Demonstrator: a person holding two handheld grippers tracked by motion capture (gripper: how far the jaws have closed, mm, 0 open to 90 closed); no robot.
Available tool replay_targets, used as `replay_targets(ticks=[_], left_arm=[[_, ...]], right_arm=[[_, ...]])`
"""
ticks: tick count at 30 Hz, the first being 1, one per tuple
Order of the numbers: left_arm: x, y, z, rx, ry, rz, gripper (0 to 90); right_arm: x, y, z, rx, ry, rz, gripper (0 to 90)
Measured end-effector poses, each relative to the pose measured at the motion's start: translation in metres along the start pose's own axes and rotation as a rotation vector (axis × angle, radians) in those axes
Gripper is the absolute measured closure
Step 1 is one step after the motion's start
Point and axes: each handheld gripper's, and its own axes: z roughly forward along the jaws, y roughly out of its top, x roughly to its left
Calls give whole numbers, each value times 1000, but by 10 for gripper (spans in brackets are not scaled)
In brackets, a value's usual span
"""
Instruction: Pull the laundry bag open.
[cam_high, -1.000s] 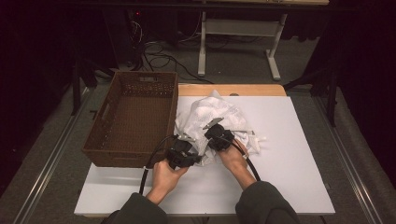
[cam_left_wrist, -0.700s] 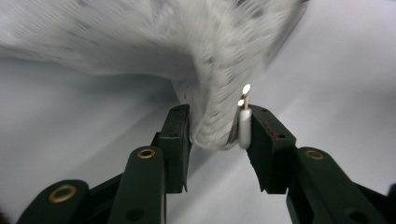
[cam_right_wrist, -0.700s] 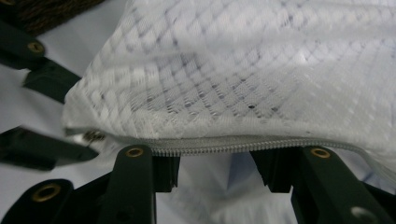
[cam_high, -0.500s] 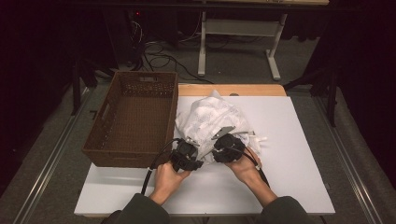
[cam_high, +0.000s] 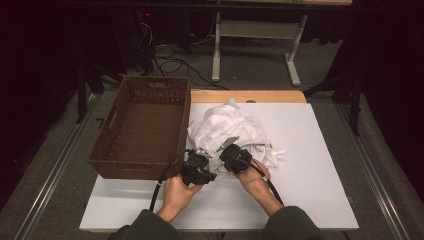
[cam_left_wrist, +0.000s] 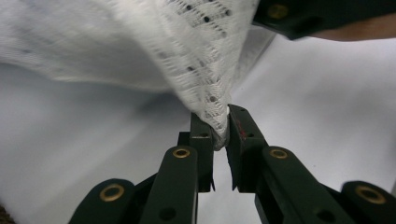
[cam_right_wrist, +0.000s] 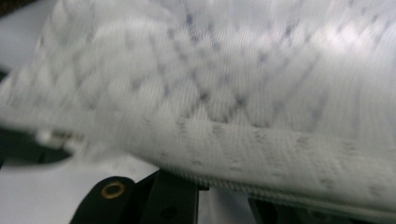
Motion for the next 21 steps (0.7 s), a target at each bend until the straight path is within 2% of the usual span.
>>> replay_targets(ticks=[2, 4, 5, 7, 8, 9, 10, 11, 12, 14, 15, 16, 21], left_arm=[[1, -1, -5, -13, 3, -5, 813], [4, -4, -9, -19, 1, -15, 814], [5, -5, -10, -19, 3, -20, 814], [9, -6, -10, -16, 12, -21, 814], [11, -6, -10, -11, 2, -26, 814], [12, -6, -10, -18, 9, -27, 813], [13, -6, -9, -18, 4, -32, 811], [13, -6, -9, -19, 5, -36, 811], [14, -7, -8, -21, 6, -38, 810], [14, -7, -7, -18, 10, -38, 808], [15, -7, -7, -15, 12, -36, 806], [15, -7, -6, -16, 13, -38, 806], [16, -8, -2, -13, 16, -53, 798]], right_arm=[[-1, 7, 4, -9, -26, -13, 863], [-5, 12, 11, 6, -48, -7, 862], [-8, 13, 17, 7, -62, 11, 858], [-15, 13, 26, 23, -38, 70, 842], [-16, 13, 28, 15, -23, 95, 825], [-16, 12, 29, 8, -14, 89, 792], [-11, 12, 25, 13, 0, 55, 688], [-11, 12, 25, 13, 0, 55, 688], [-8, 11, 20, 24, 2, 37, 657], [-4, 5, 8, -2, 10, -15, 626], [-4, -3, -8, -17, 22, -30, 619], [-4, -3, -8, -17, 22, -30, 619], [-14, -28, -45, -65, 29, -5, 700]])
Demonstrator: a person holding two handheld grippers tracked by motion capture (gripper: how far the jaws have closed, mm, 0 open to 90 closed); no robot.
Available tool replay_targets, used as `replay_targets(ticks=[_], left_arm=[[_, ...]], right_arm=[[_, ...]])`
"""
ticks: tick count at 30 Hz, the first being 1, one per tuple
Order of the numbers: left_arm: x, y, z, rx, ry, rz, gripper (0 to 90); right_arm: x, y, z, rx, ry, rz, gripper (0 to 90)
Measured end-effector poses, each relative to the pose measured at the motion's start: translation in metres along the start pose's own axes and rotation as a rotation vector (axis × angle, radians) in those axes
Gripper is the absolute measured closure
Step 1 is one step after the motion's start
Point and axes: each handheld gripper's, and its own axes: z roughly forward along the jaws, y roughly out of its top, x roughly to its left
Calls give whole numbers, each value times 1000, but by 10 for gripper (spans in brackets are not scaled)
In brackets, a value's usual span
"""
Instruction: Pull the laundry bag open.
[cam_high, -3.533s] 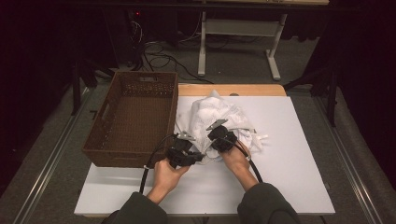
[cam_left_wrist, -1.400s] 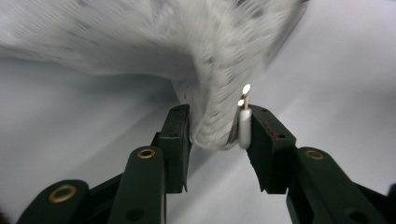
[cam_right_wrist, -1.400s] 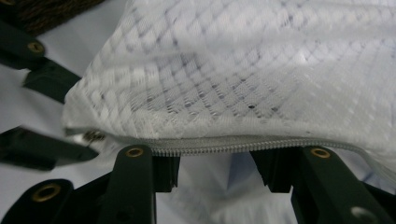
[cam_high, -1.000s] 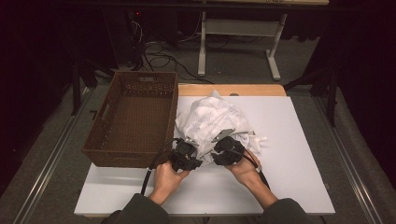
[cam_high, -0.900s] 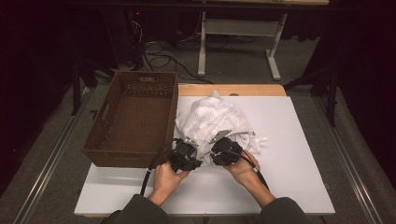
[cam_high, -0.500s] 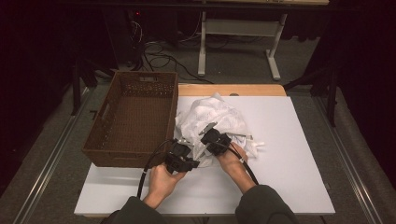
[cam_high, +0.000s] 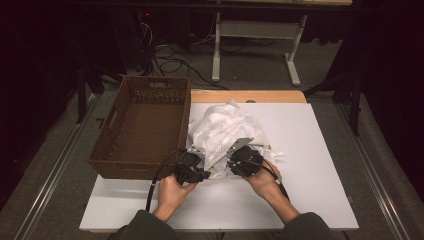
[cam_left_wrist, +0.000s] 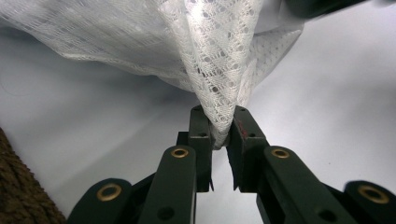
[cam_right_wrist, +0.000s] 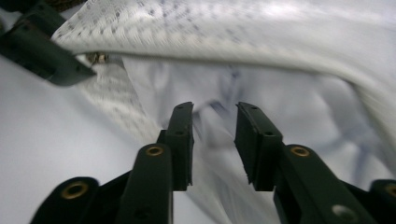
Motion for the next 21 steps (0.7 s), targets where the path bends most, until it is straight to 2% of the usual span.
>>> replay_targets(ticks=[2, 3, 5, 9, 14, 16, 18, 21], left_arm=[[0, 0, 1, 9, 1, 3, 797], [0, -1, 2, 8, 3, 3, 796], [0, -1, 2, 4, 4, -3, 796], [2, -1, 2, 6, 5, -8, 794], [2, -1, 2, 5, 6, -8, 793], [2, -2, 1, 4, 6, -9, 793], [2, -1, 1, 4, 5, -10, 793], [3, -1, 1, 1, 6, -12, 793]], right_arm=[[-8, -9, -11, -11, -16, 24, 727], [-17, -19, -18, -15, -30, 56, 740], [-23, -25, -20, -14, -36, 70, 744], [-38, -44, -22, -6, -49, 145, 756], [-46, -61, -11, 53, -95, 167, 732], [-47, -65, -4, 63, -87, 173, 697], [-45, -64, 4, 84, -94, 154, 631], [-45, -63, 10, 88, -95, 168, 608]])
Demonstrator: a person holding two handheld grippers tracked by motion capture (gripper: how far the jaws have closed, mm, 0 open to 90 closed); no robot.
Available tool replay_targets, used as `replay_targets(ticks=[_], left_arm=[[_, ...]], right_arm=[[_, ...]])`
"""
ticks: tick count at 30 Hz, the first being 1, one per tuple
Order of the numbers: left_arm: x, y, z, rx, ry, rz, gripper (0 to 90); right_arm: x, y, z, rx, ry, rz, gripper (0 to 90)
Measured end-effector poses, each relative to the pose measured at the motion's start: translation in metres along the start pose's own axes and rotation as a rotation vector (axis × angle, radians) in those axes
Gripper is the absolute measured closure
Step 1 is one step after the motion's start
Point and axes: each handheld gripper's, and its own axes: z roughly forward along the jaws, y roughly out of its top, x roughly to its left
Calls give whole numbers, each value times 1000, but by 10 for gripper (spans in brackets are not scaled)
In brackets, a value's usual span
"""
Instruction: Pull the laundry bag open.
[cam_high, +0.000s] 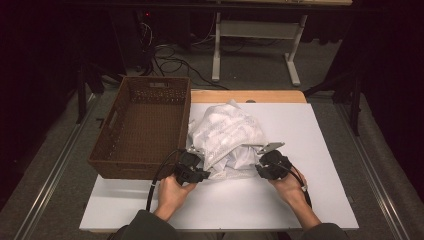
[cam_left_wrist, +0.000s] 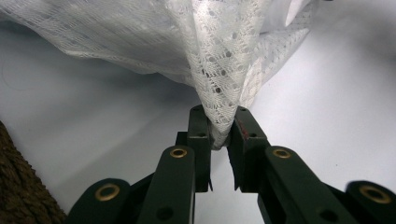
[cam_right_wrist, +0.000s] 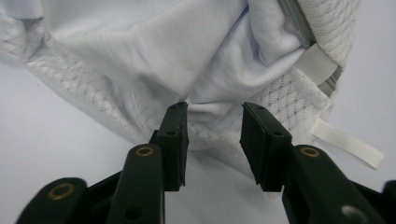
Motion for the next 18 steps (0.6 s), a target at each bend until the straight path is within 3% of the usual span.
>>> replay_targets(ticks=[4, 6, 8, 12, 18], left_arm=[[0, 0, -1, -7, 1, 1, 792], [0, 0, -2, -11, 0, 1, 792], [0, 0, -2, -13, 2, 1, 792], [0, 0, -2, -16, -2, 0, 793], [1, 2, -8, -22, 7, 18, 799]], right_arm=[[-5, 0, 14, 63, 12, 15, 617], [-8, -3, 16, 58, 35, 56, 637], [-10, -5, 17, 43, 71, 83, 712], [-7, -6, 14, 50, 63, 30, 896], [-7, -15, 2, 39, 44, 4, 900]])
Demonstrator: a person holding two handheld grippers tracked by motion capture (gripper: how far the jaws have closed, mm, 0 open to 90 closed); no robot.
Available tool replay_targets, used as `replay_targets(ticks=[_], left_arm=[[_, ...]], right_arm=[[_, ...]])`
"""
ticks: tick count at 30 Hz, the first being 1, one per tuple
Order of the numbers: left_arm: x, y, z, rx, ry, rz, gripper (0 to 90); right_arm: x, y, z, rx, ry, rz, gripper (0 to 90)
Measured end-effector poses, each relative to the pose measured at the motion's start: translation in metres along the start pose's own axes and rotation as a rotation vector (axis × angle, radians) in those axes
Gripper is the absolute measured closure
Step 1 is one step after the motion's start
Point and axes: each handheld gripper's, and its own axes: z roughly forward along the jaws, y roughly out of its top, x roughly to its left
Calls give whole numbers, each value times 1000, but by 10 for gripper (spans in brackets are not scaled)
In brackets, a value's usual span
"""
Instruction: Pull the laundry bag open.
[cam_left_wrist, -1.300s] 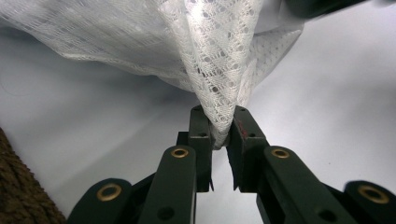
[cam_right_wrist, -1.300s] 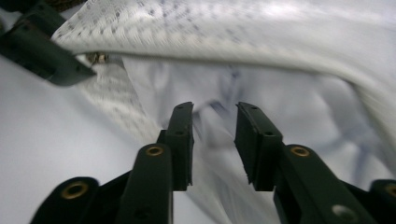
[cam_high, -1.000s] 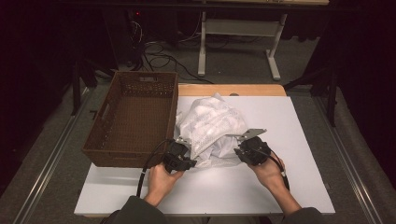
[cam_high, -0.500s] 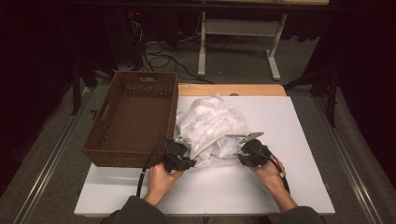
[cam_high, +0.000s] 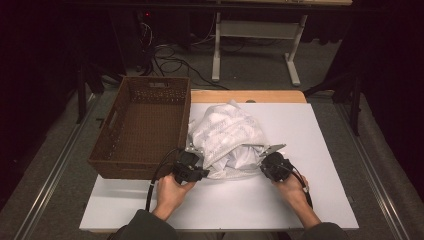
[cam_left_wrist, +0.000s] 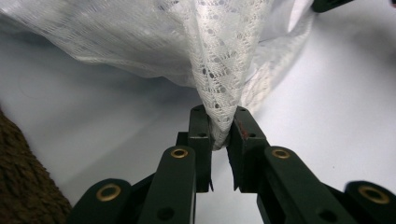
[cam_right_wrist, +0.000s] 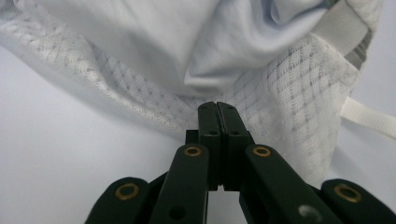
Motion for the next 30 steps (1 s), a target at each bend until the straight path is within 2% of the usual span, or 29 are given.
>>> replay_targets(ticks=[4, 8, 10, 11, 12, 14, 15, 18, 21, 22, 23, 24, 26, 28, 30], left_arm=[[0, 0, 1, 4, -4, -1, 800], [-4, 0, 3, 19, 0, 10, 798], [-6, -1, 4, 29, 9, 18, 793], [-5, -1, 5, 30, 7, 15, 767], [-5, -1, 5, 31, 6, 11, 767], [-4, -1, 7, 35, -3, -4, 678], [-5, -2, 7, 41, 0, -4, 633], [-8, -4, 11, 60, 3, 5, 594], [-12, -6, 18, 95, 37, 38, 603], [-13, -6, 19, 104, 37, 46, 624], [-15, -6, 19, 107, 36, 52, 704], [-16, -6, 19, 105, 35, 60, 704], [-17, -6, 17, 102, 40, 73, 783], [-17, -5, 14, 98, 31, 68, 804], [-18, -4, 12, 92, 29, 73, 811]], right_arm=[[-2, -16, -15, -12, 6, -3, 900], [1, -32, -20, -1, 56, 4, 898], [6, -33, -22, -8, 59, 5, 826], [8, -28, -25, -59, 85, 2, 743], [8, -28, -25, -59, 85, 2, 743], [11, -17, -29, -118, 128, 1, 694], [14, -10, -31, -137, 132, -5, 670], [27, 11, -29, -147, 104, -63, 602], [37, 28, -20, -118, 87, -111, 567], [39, 32, -16, -107, 91, -115, 570], [43, 40, -9, -94, 98, -129, 610], [43, 40, -9, -94, 98, -129, 610], [47, 47, -5, -92, 86, -160, 683], [50, 55, -4, -94, 72, -172, 749], [52, 63, -2, -106, 58, -176, 774]])
